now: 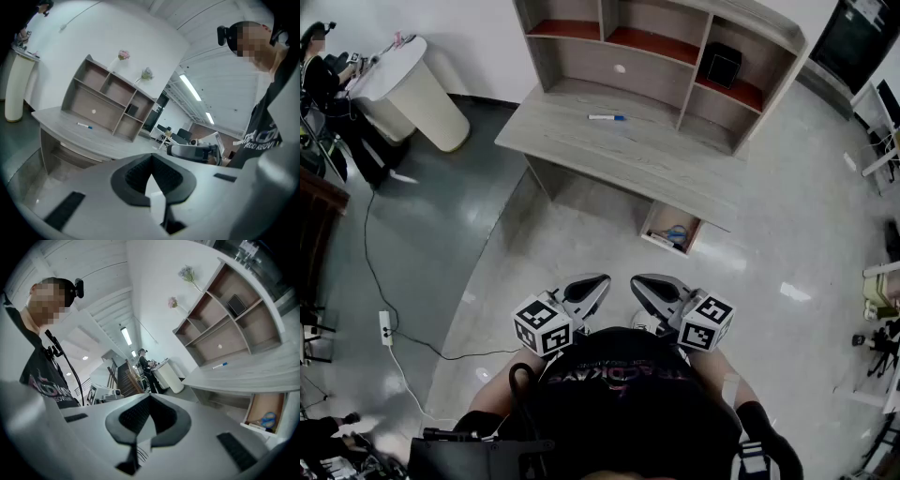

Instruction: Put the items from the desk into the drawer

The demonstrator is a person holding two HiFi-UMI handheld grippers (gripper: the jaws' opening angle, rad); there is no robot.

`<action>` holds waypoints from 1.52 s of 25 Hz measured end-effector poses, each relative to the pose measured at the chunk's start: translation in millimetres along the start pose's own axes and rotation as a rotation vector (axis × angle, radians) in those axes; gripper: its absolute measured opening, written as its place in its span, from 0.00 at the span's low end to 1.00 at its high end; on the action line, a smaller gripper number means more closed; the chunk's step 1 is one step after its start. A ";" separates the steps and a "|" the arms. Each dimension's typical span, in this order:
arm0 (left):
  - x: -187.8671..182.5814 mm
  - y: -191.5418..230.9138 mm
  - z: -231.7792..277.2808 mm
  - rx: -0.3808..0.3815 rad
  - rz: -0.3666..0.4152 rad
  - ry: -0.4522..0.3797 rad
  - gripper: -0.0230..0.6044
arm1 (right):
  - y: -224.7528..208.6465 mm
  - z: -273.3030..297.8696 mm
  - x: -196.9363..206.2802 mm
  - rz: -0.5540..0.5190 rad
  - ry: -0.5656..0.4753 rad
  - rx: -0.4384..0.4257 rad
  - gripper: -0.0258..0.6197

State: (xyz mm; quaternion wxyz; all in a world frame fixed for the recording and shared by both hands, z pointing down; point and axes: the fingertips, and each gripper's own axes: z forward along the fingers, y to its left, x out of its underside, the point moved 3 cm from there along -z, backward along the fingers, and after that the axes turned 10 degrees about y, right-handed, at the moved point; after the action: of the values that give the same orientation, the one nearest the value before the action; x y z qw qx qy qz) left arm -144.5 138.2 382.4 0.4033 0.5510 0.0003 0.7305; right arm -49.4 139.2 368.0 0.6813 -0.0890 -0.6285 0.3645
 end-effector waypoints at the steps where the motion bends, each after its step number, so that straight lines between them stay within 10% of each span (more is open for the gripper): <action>1: -0.1 -0.3 0.0 0.000 0.001 0.000 0.05 | -0.7 0.1 0.6 0.002 0.000 0.001 0.07; 38: 6.1 30.3 -57.4 -0.046 0.028 -0.027 0.05 | 37.5 46.3 3.6 -0.066 -0.026 0.017 0.07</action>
State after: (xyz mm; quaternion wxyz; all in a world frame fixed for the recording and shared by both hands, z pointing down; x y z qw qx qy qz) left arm -209.0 146.8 378.3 0.4053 0.5514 -0.0296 0.7285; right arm -106.7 152.8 358.1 0.6855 -0.0577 -0.6366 0.3485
